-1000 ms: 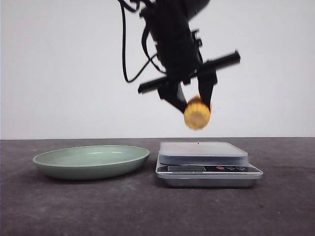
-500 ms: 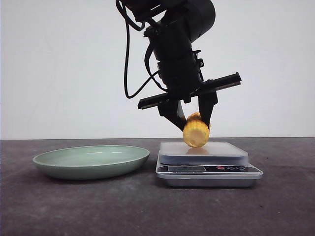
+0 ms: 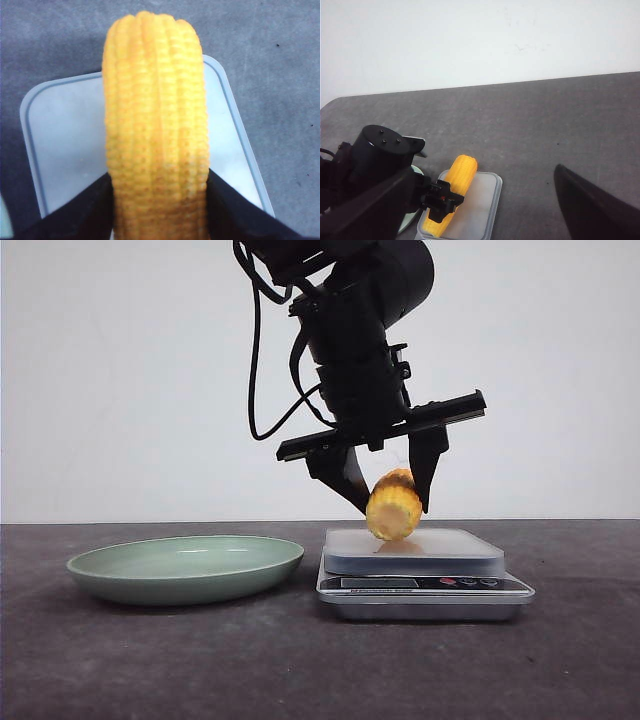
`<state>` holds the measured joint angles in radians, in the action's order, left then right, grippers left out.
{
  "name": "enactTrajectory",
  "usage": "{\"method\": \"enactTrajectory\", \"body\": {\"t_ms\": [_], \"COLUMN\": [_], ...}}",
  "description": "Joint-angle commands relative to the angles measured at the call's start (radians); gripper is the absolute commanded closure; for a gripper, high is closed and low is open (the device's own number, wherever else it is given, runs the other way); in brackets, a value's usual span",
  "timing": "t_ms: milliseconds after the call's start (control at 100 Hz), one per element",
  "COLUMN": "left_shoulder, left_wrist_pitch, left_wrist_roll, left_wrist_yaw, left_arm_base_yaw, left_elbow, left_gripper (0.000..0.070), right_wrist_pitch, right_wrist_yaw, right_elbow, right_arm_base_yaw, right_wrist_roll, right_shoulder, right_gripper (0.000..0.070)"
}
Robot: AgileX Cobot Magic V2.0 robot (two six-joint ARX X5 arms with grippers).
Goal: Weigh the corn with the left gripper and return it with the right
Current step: 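Carry the corn with the left gripper over the scale and lower it, then open the left gripper to release the corn onto the scale, lift away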
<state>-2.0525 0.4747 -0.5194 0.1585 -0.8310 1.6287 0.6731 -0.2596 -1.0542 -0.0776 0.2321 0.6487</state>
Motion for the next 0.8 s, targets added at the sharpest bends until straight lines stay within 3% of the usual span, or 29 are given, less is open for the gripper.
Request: {"method": "enactTrajectory", "body": {"t_ms": [0, 110, 450, 540, 610, 790], "left_shoulder": [-0.027, -0.027, -0.026, -0.007, 0.032, 0.215], "left_wrist_pitch": [-0.006, -0.002, 0.0, 0.005, 0.006, 0.015], "left_wrist_roll": [0.01, 0.011, 0.018, 0.019, 0.038, 0.139], "left_wrist_yaw": [0.002, 0.002, 0.003, 0.003, 0.005, 0.043], "left_arm_base_yaw": [-0.007, -0.007, -0.007, -0.008, -0.016, -0.02], "left_elbow": [0.028, 0.028, 0.031, 0.032, 0.033, 0.033], "left_gripper": [0.037, 0.03, 0.0291, 0.0173, 0.0124, 0.0127], "right_wrist_pitch": [-0.006, -0.006, 0.006, 0.01, 0.011, 0.015], "right_wrist_yaw": [-0.001, -0.001, 0.001, 0.002, 0.002, 0.0], "right_elbow": [-0.019, -0.019, -0.019, -0.019, -0.019, -0.019], "right_arm_base_yaw": [-0.002, -0.002, -0.002, -0.002, -0.002, -0.002], "right_wrist_roll": [-0.01, -0.011, -0.016, -0.027, -0.03, -0.03], "right_shoulder": [0.003, 0.003, 0.003, 0.003, 0.003, 0.003], "right_gripper": [0.0156, 0.0156, 0.0156, 0.0156, 0.0156, 0.0156]}}
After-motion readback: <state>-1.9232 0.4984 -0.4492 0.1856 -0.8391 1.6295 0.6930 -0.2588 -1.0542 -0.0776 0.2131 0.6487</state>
